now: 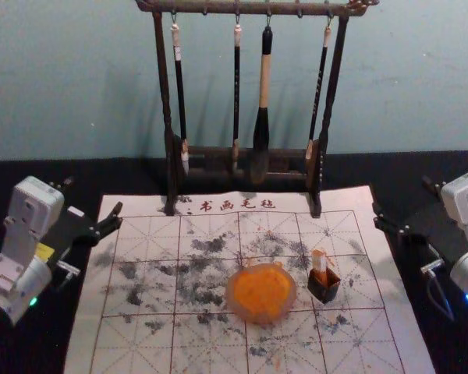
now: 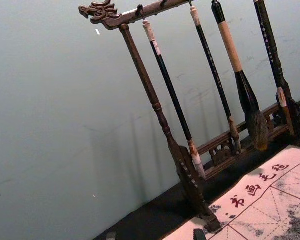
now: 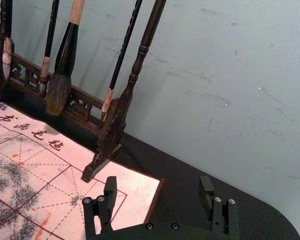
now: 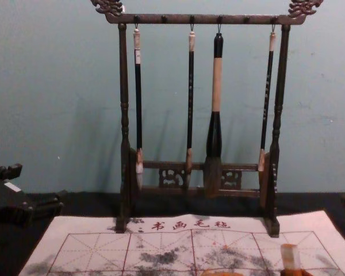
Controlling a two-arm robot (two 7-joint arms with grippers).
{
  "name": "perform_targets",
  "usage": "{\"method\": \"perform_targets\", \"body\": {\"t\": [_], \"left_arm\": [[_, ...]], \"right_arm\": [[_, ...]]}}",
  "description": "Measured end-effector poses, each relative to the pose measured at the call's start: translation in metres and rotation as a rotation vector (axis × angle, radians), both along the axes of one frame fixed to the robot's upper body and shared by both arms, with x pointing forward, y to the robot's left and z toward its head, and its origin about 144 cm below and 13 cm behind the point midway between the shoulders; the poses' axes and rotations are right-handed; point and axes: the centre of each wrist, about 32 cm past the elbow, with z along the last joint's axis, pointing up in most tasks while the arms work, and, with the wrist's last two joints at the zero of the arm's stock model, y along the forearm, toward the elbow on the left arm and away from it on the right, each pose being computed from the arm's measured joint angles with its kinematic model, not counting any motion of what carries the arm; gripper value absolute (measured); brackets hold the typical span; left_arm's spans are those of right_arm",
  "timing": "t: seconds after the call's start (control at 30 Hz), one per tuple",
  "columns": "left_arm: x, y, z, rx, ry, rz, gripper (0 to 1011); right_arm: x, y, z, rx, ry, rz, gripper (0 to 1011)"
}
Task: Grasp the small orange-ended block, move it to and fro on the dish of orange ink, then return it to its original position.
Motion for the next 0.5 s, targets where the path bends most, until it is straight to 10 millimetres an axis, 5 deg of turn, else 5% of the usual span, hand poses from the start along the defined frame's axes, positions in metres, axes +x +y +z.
{"method": "perform_targets", "body": {"t": [0.5], "left_arm": [[0.0,0.0,0.0,0.0,0.0,0.0,1001]], "right_arm": [[0.0,0.0,0.0,0.0,0.0,0.0,1002]]}}
